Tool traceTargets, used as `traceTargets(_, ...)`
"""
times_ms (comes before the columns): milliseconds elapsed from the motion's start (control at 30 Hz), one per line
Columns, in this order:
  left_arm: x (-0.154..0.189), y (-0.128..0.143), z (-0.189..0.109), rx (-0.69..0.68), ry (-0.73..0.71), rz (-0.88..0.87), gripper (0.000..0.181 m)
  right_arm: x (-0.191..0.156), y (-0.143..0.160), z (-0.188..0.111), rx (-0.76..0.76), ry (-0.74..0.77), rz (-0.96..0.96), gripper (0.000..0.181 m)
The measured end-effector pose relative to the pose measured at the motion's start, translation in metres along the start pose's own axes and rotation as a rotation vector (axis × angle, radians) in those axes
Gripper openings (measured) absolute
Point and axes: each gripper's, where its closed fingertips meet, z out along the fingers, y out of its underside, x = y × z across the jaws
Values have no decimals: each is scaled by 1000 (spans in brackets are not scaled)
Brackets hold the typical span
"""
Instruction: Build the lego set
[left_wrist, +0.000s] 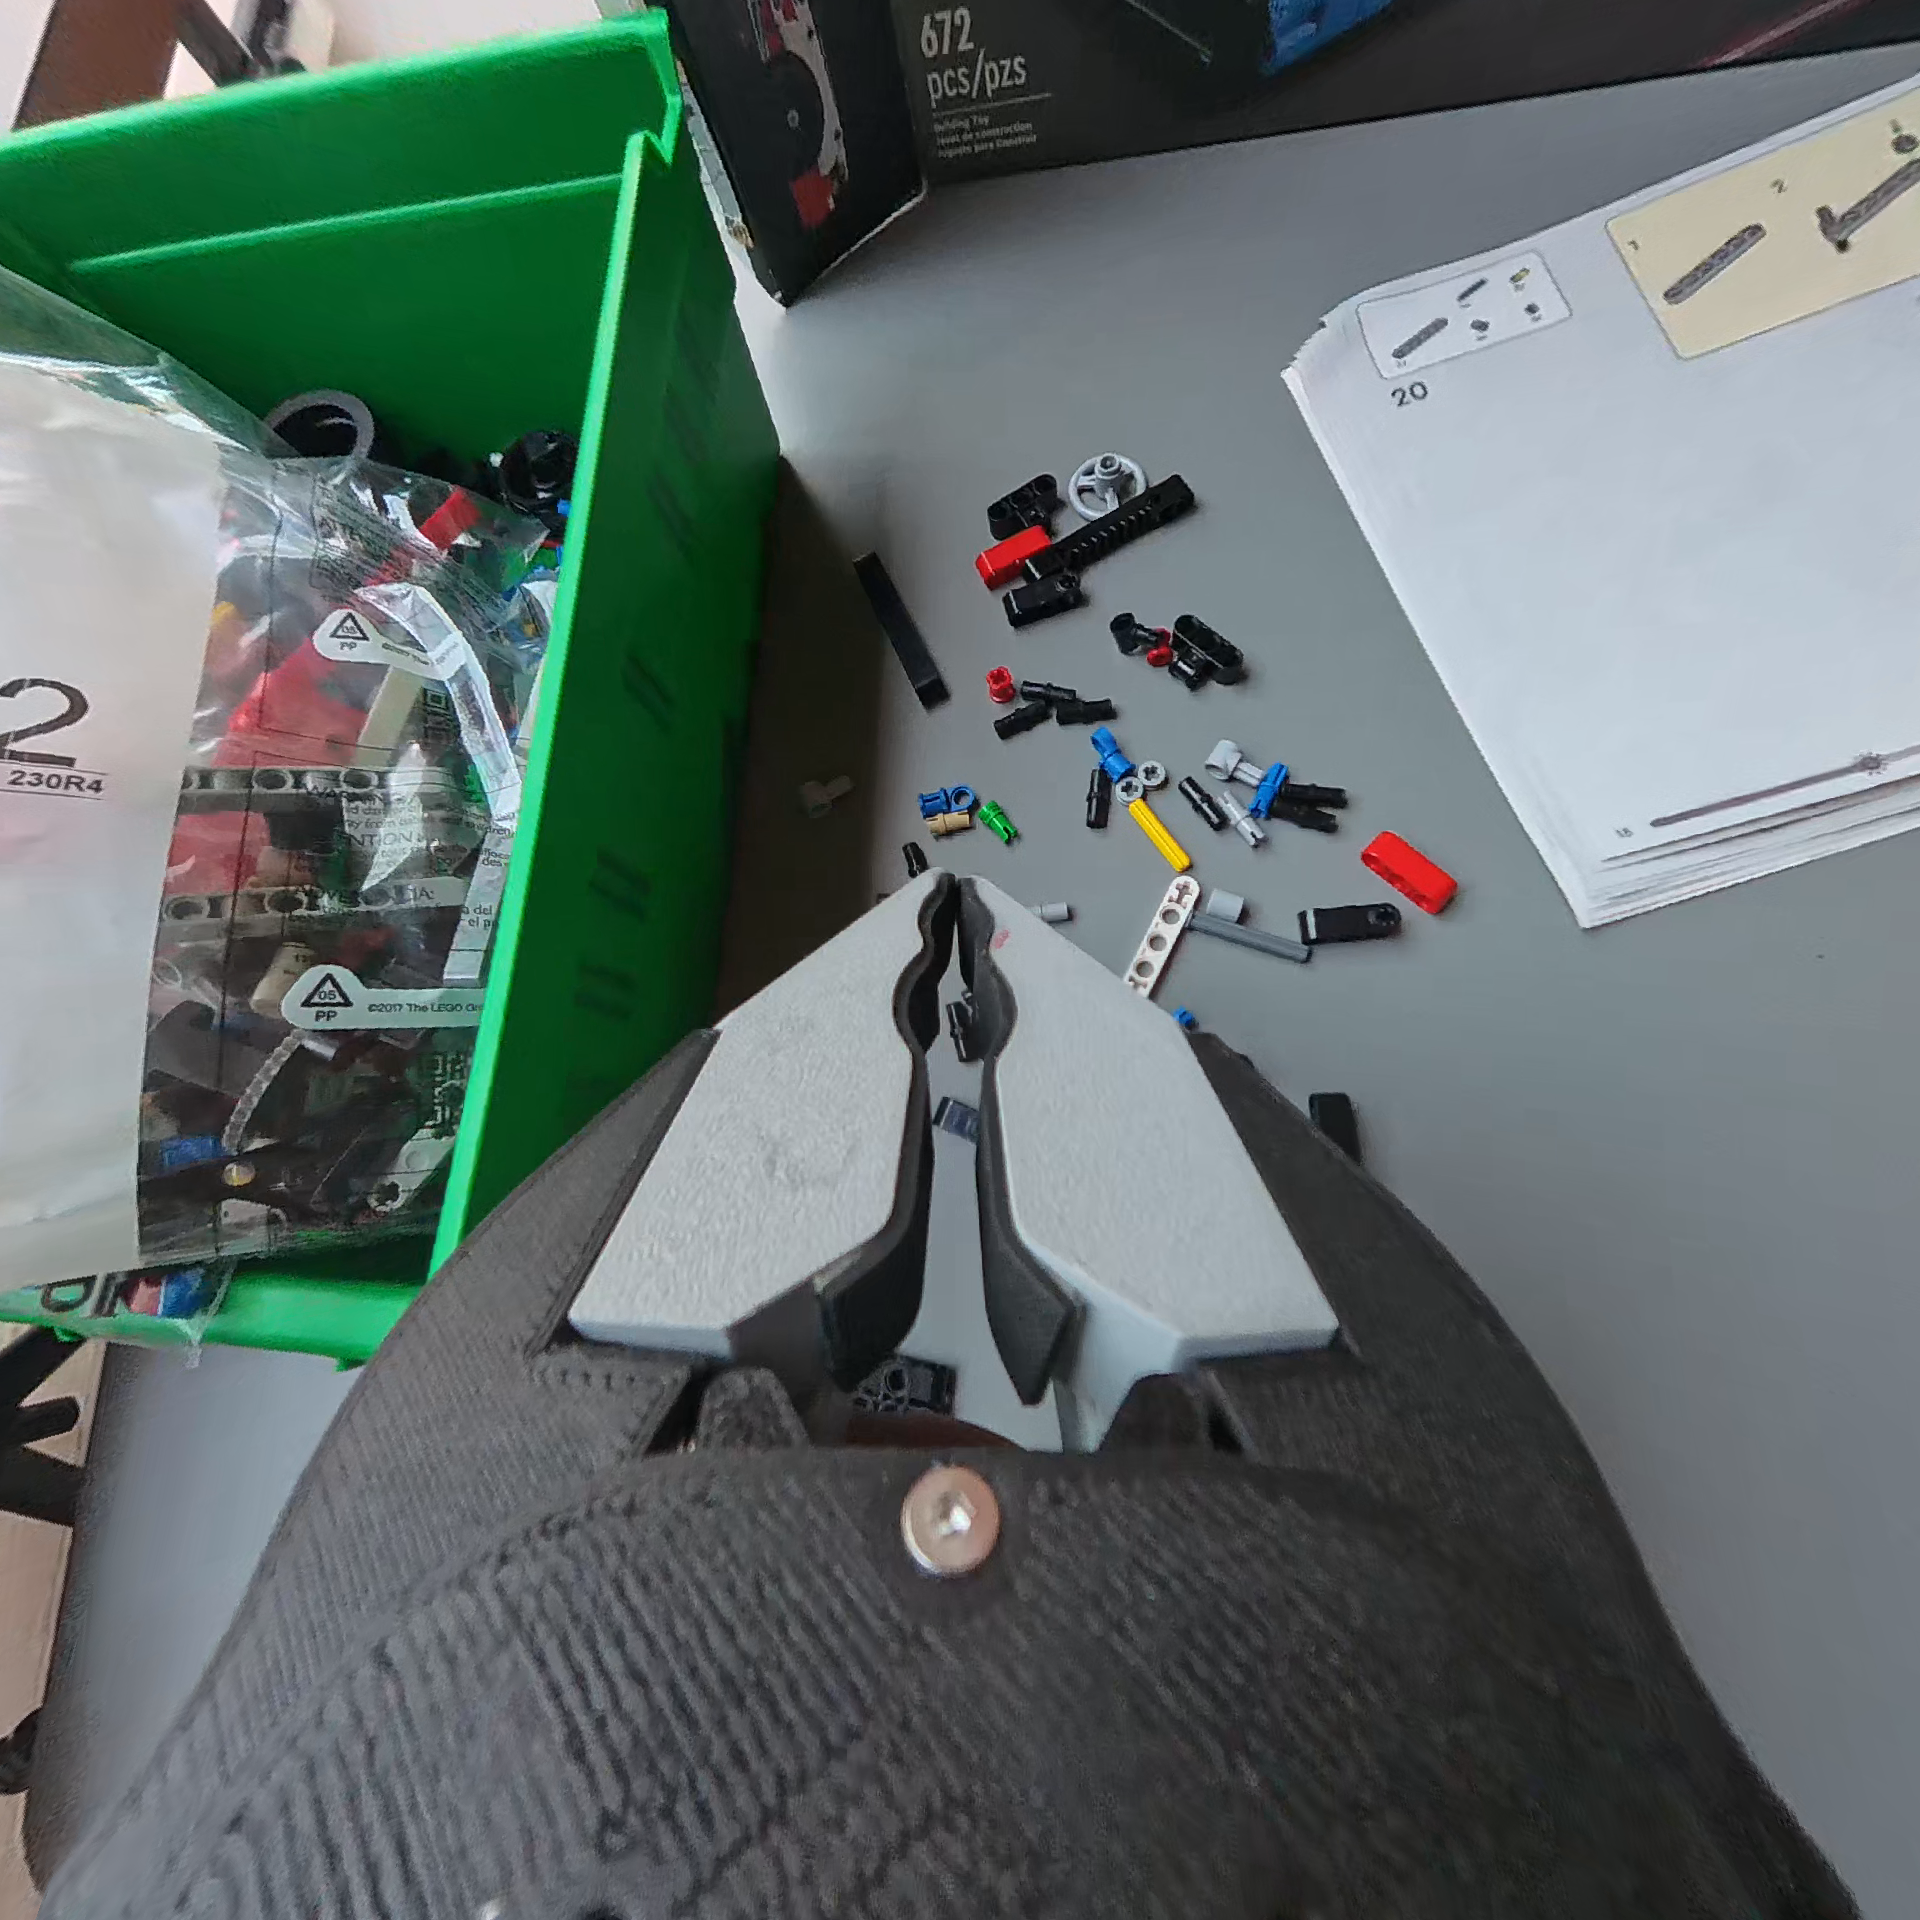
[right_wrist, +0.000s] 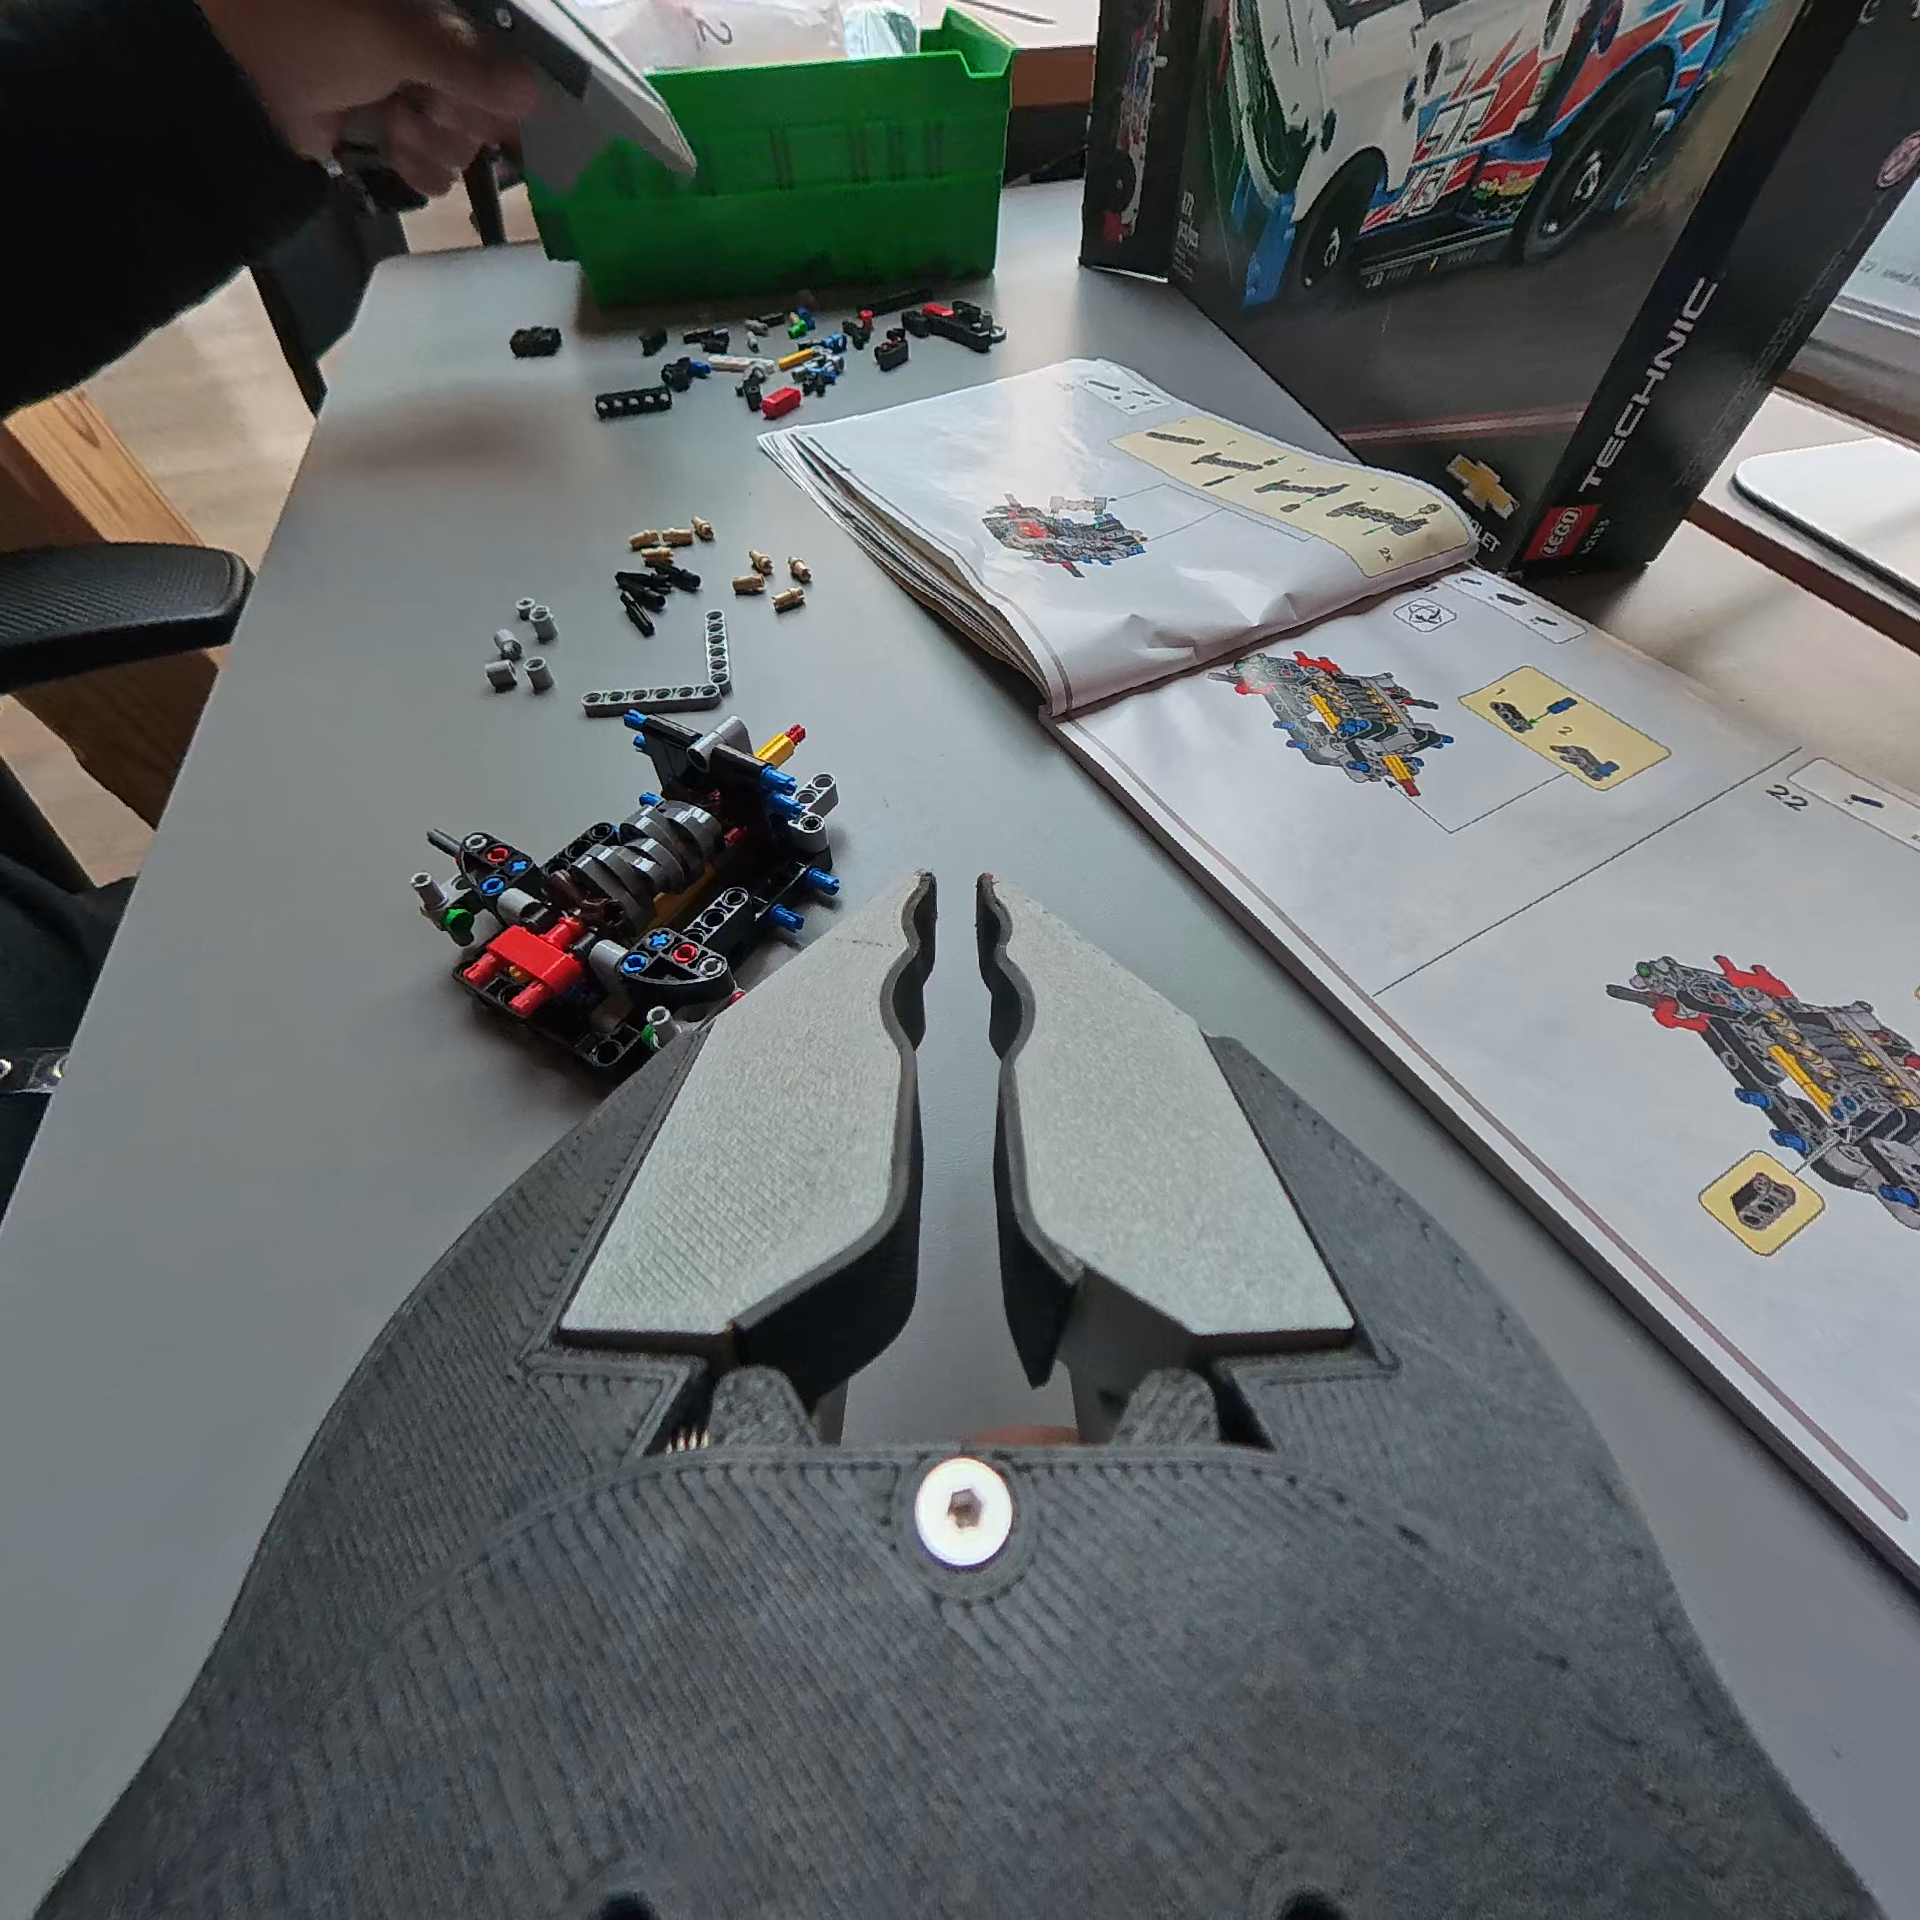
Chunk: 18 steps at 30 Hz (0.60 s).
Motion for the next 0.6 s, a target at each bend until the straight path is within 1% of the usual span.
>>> traceTargets(67,5,-7,-2,26,10,-10,0,0,0,0,-1,-5,1,4)
traceTargets(167,22,-12,-4,70,35,27,0,-1,-1,-1,6,-5,1,4)
traceTargets(300,45,-15,-8,128,119,47,0,0,-1,-1,8,-7,7,5)
traceTargets(367,43,-17,-10,146,101,48,0,0,-1,-1,9,-8,10,5)
traceTargets(467,37,-25,-14,192,85,-1,0,0,-1,-1,8,-13,18,6)
traceTargets(533,36,-36,-20,259,105,-59,0,1,-1,-1,10,-17,31,7)
traceTargets(567,41,-39,-20,261,142,-60,0,2,-2,-1,14,-19,37,7)
traceTargets(600,43,-38,-20,234,160,-37,0,3,-2,-2,18,-20,43,7)
